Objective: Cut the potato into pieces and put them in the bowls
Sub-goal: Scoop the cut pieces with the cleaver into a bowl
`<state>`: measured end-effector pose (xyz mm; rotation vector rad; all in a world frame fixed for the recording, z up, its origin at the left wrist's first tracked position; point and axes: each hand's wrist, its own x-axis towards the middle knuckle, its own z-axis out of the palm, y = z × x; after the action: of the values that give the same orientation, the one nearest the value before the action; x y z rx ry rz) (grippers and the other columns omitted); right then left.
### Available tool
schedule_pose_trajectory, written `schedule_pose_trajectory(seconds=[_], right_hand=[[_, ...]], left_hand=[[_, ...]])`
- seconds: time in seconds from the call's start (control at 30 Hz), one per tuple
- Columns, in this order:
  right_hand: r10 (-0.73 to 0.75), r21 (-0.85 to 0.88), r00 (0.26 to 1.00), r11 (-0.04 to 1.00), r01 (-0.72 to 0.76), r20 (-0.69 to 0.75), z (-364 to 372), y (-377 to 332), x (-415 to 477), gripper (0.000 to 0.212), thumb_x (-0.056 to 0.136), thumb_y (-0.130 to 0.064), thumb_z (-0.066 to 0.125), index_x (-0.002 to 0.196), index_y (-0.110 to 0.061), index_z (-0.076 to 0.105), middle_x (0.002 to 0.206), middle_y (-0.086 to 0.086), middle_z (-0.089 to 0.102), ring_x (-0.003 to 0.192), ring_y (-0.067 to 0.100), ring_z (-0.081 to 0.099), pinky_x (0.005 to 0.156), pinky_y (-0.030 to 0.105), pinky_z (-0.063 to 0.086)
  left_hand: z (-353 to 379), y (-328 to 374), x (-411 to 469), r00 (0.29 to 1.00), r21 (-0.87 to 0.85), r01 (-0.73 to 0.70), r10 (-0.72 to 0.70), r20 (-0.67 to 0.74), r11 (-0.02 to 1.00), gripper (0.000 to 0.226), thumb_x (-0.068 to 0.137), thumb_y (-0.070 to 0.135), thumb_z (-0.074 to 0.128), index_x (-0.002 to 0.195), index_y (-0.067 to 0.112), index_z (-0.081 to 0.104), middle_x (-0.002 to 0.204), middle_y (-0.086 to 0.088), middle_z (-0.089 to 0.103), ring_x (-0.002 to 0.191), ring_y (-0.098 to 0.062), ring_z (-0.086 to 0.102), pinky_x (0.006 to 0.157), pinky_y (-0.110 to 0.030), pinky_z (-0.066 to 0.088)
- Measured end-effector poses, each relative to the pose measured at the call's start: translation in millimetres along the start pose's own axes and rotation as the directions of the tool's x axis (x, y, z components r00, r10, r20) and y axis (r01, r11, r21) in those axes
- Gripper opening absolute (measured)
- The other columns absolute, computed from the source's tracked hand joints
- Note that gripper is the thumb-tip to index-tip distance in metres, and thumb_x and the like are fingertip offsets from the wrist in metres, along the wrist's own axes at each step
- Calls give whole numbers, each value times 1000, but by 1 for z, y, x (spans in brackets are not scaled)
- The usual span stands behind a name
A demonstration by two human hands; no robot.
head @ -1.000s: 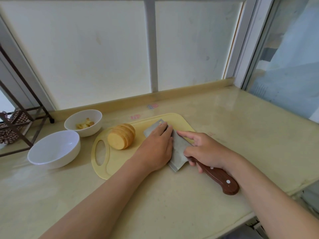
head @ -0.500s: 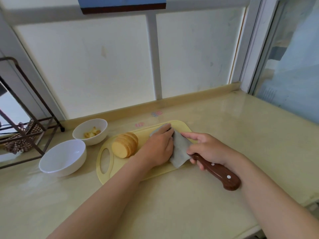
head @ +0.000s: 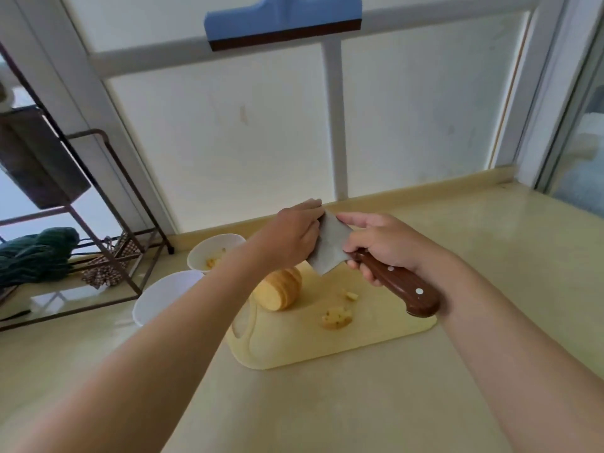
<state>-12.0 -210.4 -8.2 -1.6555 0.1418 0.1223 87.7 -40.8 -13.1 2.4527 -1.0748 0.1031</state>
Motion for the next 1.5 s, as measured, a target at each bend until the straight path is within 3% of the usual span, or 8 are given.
schedule_pose_trajectory(seconds=[0.13, 0.33, 0.47, 0.67, 0.93, 1.07, 1.3, 1.5], right_hand=[[-22, -5, 998, 1000, 22, 57, 52, -22, 28, 66, 97, 4, 53, 156, -23, 42, 64, 10, 55, 36, 13, 50, 37, 19, 39], [-14, -45, 996, 999, 18, 89, 99, -32, 58, 69, 97, 5, 53, 159, -17, 37, 61, 8, 58, 35, 11, 53, 36, 17, 40], [4, -114, 991, 993, 12, 134, 99, -35, 62, 51, 96, 6, 50, 141, -18, 59, 64, 10, 54, 35, 11, 50, 36, 16, 38], [3, -170, 994, 985, 15, 107, 77, -35, 56, 43, 97, 6, 51, 115, -30, 66, 60, 7, 55, 35, 10, 51, 35, 17, 37], [-56, -249, 997, 968, 40, -60, 3, -9, 24, 62, 94, -1, 55, 138, -45, 54, 63, 10, 61, 41, 20, 51, 40, 25, 41], [-32, -228, 985, 974, -8, -172, -29, 21, -5, 62, 94, 1, 55, 137, -43, 54, 61, 11, 60, 41, 22, 49, 39, 25, 41], [-12, -291, 966, 954, -65, -256, -48, 67, -44, 63, 90, 0, 54, 133, -47, 48, 60, 8, 66, 42, 21, 57, 40, 24, 39], [-37, -349, 978, 937, -37, -203, -38, 73, -64, 56, 90, -1, 48, 123, -46, 52, 66, 10, 65, 47, 23, 60, 39, 20, 40]], left_hand=[[-32, -45, -19, 996, 41, 72, -69, -58, 997, 24, 89, 11, 32, 89, 4, 54, 90, 0, 54, 83, -22, 52, 74, -28, 41], [-45, -100, -39, 949, -73, 225, -236, -210, 972, 32, 100, 7, 40, 122, 6, 63, 119, 9, 57, 111, -8, 49, 94, -13, 31], [-38, -139, -44, 885, -179, 365, -400, -240, 914, 16, 101, 10, 39, 96, 16, 53, 95, 0, 58, 90, -17, 50, 74, -24, 36], [-38, -150, -40, 841, -172, 475, -503, -202, 863, 46, 98, 8, 42, 142, 17, 50, 137, -5, 56, 117, -19, 56, 90, -21, 41], [-30, -46, -57, 867, -168, 175, -232, -441, 970, 29, 93, 4, 52, 116, 13, 67, 111, 4, 66, 98, -5, 60, 89, -16, 47], [14, 22, -88, 946, -162, -36, -18, -323, 986, 20, 92, 7, 56, 108, 14, 66, 99, 3, 66, 88, -8, 59, 85, -15, 46], [76, 59, -100, 973, -235, 229, -214, 84, 945, 41, 104, 27, 37, 143, 15, 35, 137, -4, 45, 128, -13, 38, 105, -21, 28], [91, 53, -94, 954, 145, 225, -248, 170, 964, 54, 104, 27, 30, 153, 8, 16, 159, -7, 22, 146, -22, 18, 118, -32, 15]])
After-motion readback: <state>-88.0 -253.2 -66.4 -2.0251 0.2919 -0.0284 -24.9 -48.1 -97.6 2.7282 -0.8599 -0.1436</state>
